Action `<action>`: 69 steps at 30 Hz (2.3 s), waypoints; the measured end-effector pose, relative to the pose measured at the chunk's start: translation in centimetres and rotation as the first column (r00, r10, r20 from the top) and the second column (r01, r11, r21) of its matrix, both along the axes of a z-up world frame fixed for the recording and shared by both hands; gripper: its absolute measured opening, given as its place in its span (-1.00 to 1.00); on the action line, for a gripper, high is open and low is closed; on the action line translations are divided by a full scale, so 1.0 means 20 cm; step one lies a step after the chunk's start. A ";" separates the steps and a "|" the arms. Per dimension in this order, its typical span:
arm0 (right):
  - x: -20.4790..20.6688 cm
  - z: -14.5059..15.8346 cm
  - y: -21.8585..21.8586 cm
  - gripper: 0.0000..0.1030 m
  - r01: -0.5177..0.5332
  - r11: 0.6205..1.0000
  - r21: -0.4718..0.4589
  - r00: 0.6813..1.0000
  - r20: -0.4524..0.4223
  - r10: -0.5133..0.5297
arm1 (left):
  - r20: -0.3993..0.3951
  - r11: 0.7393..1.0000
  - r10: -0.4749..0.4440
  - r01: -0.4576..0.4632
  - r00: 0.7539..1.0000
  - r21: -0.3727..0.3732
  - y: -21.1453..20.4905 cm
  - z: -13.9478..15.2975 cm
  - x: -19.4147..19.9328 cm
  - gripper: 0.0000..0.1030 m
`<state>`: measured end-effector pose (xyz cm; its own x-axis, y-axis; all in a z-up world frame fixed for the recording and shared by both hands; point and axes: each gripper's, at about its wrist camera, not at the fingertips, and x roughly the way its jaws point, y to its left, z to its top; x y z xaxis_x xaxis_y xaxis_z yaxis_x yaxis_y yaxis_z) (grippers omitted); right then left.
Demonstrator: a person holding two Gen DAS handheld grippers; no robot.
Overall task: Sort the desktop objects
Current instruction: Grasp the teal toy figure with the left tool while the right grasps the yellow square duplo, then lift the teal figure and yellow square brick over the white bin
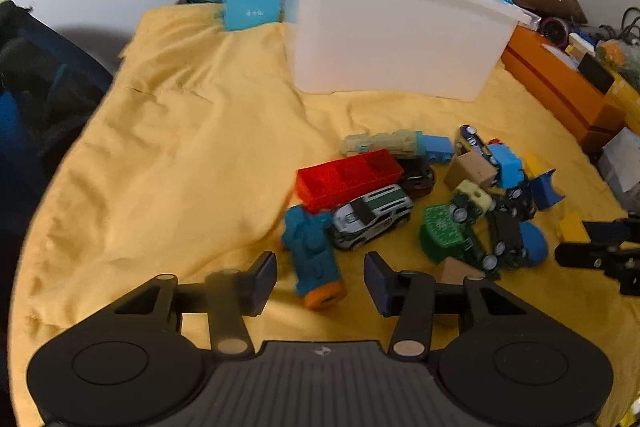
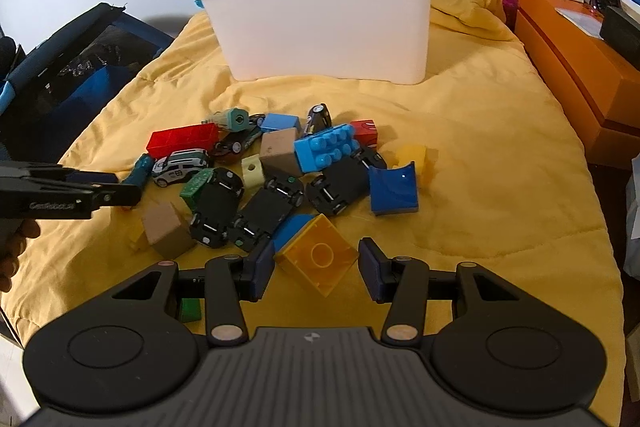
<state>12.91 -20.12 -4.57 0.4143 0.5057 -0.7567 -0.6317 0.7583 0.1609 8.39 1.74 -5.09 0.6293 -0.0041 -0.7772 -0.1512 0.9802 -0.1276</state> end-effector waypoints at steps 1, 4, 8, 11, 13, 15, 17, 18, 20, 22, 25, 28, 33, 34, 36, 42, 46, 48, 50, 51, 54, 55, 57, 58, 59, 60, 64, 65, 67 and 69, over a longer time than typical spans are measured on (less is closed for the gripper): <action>0.00 0.00 0.00 -0.03 -0.003 1.000 -0.001 1.000 0.001 0.003 | -0.010 1.000 -0.005 0.005 1.000 -0.008 0.00 -0.01 0.01 -0.32; -0.01 0.01 0.01 -0.03 -0.008 1.000 -0.003 1.000 0.006 0.008 | -0.020 1.000 -0.006 0.006 1.000 0.003 -0.01 -0.02 0.01 -0.37; -0.01 0.02 0.01 -0.03 -0.006 1.000 0.000 1.000 0.008 0.006 | -0.003 0.999 -0.024 0.024 1.000 0.029 -0.01 0.00 -0.03 -0.42; -0.01 0.03 0.00 -0.03 -0.003 1.000 0.004 1.000 0.021 0.003 | 0.025 0.999 -0.033 0.032 0.999 0.034 0.00 0.04 -0.08 -0.42; -0.02 0.04 -0.01 -0.03 -0.002 1.000 0.007 0.999 0.036 0.002 | 0.044 0.998 -0.045 0.043 0.998 0.045 0.00 0.08 -0.10 -0.42; -0.02 0.05 -0.01 -0.03 -0.006 1.000 0.014 0.999 0.049 0.005 | 0.057 0.998 -0.047 0.045 0.997 0.049 -0.01 0.12 -0.12 -0.42; -0.02 0.06 -0.01 -0.03 -0.009 1.000 0.019 0.998 0.056 0.008 | 0.081 0.998 -0.041 0.038 0.996 0.045 -0.01 0.17 -0.14 -0.42; -0.02 0.07 0.00 -0.03 -0.009 1.000 0.024 0.998 0.060 0.007 | 0.094 0.998 -0.040 0.036 0.995 0.044 -0.01 0.19 -0.14 -0.42; -0.01 0.10 0.00 -0.03 -0.012 0.999 0.035 0.997 0.075 0.009 | 0.121 0.998 -0.042 0.037 0.992 0.041 -0.02 0.25 -0.13 -0.42; -0.01 0.14 0.01 -0.03 -0.019 0.999 0.048 0.996 0.092 0.015 | 0.149 0.998 -0.043 0.038 0.988 0.040 -0.02 0.31 -0.11 -0.41; 0.01 0.21 0.03 -0.03 -0.024 0.997 0.077 0.994 0.110 0.015 | 0.182 0.999 -0.034 0.028 0.983 0.035 -0.02 0.41 -0.07 -0.42; 0.05 0.29 0.05 -0.03 -0.015 0.993 0.113 0.992 0.126 0.001 | 0.215 0.999 -0.032 0.026 0.976 0.033 -0.02 0.50 -0.01 -0.41; 0.14 0.47 0.09 -0.03 -0.004 0.983 0.181 0.988 0.152 -0.024 | 0.243 0.999 -0.040 0.031 0.969 0.041 -0.01 0.63 0.10 -0.41; 0.16 0.50 0.10 -0.03 -0.004 0.982 0.188 0.987 0.159 -0.027 | 0.242 0.999 -0.040 0.030 0.969 0.043 0.00 0.66 0.13 -0.41; 0.21 0.56 0.12 -0.03 0.001 0.979 0.202 0.986 0.166 -0.036 | 0.235 0.998 -0.042 0.030 0.971 0.055 0.00 0.70 0.19 -0.41; 0.38 0.72 0.16 -0.03 0.019 0.967 0.254 0.986 0.156 -0.061 | 0.235 0.996 -0.068 0.052 0.970 0.077 0.01 0.81 0.35 -0.41; 0.49 0.81 0.20 -0.03 0.024 0.964 0.265 0.986 0.153 -0.066 | 0.237 0.997 -0.063 0.050 0.969 0.063 0.02 0.88 0.44 -0.41; 0.54 0.84 0.22 -0.03 0.019 0.966 0.258 0.985 0.162 -0.063 | 0.239 0.997 -0.059 0.047 0.969 0.055 0.03 0.91 0.48 -0.41; 0.58 0.86 0.23 -0.03 0.013 0.968 0.251 0.985 0.165 -0.056 | 0.236 0.998 -0.055 0.046 0.970 0.041 0.05 0.93 0.53 -0.41; 0.60 0.87 0.23 -0.03 0.010 0.968 0.250 0.985 0.164 -0.052 | 0.234 0.998 -0.054 0.045 0.971 0.041 0.06 0.94 0.55 -0.41; 0.66 0.89 0.26 -0.03 0.006 0.973 0.230 0.984 0.173 -0.047 | 0.223 0.998 -0.048 0.040 0.974 0.038 0.09 0.96 0.63 -0.41; 0.68 0.89 0.26 -0.03 0.004 0.975 0.223 0.983 0.176 -0.045 | 0.218 0.999 -0.044 0.038 0.975 0.032 0.10 0.97 0.66 -0.41; 0.71 0.90 0.28 -0.03 0.002 0.978 0.208 0.983 0.177 -0.040 | 0.208 0.999 -0.039 0.034 0.977 0.028 0.12 0.97 0.71 -0.41; 0.73 0.90 0.29 -0.03 0.004 0.979 0.202 0.984 0.172 -0.040 | 0.203 0.999 -0.038 0.032 0.978 0.029 0.13 0.97 0.74 -0.41; 0.75 0.89 0.30 -0.03 0.007 0.980 0.198 0.986 0.161 -0.039 | 0.199 0.999 -0.035 0.030 0.979 0.029 0.13 0.98 0.77 -0.41; 0.78 0.89 0.31 -0.03 0.008 0.981 0.193 0.988 0.147 -0.037 | 0.193 0.999 -0.035 0.031 0.981 0.028 0.14 0.98 0.80 -0.41; 0.87 0.87 0.35 -0.03 0.012 0.986 0.167 0.991 0.129 -0.034 | 0.161 0.999 -0.036 0.032 0.986 0.027 0.15 0.96 0.90 -0.41; 0.89 0.86 0.36 -0.03 0.013 0.987 0.162 0.992 0.119 -0.033 | 0.152 0.999 -0.035 0.031 0.988 0.030 0.15 0.95 0.93 -0.41; 0.93 0.85 0.38 -0.03 0.021 0.988 0.154 0.994 0.098 -0.036 | 0.134 0.999 -0.035 0.030 0.990 0.036 0.14 0.93 0.97 -0.41; 0.96 0.83 0.41 -0.03 0.020 0.989 0.144 0.996 0.081 -0.032 | 0.111 0.999 -0.038 0.033 0.993 0.043 0.14 0.90 1.00 -0.41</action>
